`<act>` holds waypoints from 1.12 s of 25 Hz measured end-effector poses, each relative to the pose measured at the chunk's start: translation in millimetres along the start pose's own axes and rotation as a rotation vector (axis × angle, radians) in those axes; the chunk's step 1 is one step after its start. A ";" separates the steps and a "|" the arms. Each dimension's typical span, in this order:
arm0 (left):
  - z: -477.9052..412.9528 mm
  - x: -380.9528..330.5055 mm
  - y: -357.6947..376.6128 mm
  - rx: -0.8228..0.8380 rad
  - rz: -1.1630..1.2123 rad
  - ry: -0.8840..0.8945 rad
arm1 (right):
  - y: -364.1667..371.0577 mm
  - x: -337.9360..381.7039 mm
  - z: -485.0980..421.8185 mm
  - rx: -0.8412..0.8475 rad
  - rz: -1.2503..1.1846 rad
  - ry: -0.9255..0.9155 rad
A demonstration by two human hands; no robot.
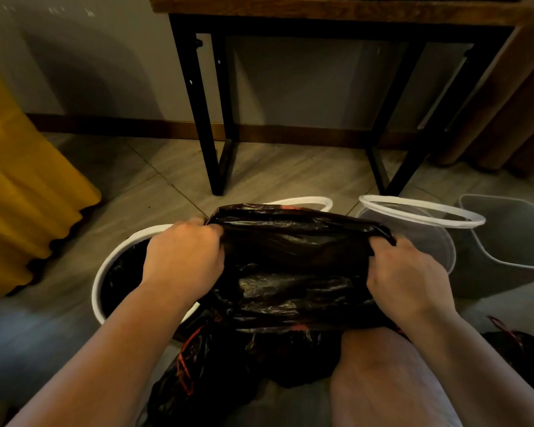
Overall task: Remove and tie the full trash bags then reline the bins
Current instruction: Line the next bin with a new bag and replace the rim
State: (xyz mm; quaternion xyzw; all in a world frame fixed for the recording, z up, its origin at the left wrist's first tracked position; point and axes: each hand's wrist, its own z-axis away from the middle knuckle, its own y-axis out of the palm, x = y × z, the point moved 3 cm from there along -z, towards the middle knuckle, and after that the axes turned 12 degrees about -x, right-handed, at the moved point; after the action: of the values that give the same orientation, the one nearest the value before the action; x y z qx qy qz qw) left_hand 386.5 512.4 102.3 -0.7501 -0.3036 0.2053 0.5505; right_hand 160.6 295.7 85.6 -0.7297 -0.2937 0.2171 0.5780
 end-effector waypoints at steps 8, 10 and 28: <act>-1.3 -0.5 11.6 0.053 0.037 -0.009 | 2.4 -9.2 0.9 0.009 0.061 0.002; -0.8 -4.1 13.6 0.047 0.074 -0.056 | 0.8 -8.8 0.2 -0.081 0.090 0.006; 32.1 0.5 35.0 0.449 -0.055 0.056 | 15.5 -8.9 4.7 0.112 0.063 -0.120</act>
State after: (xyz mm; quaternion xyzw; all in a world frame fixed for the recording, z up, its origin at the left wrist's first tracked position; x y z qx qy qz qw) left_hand 374.2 527.9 59.1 -0.6056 -0.2553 0.2316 0.7173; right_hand 153.7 290.6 69.2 -0.6908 -0.2920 0.2945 0.5923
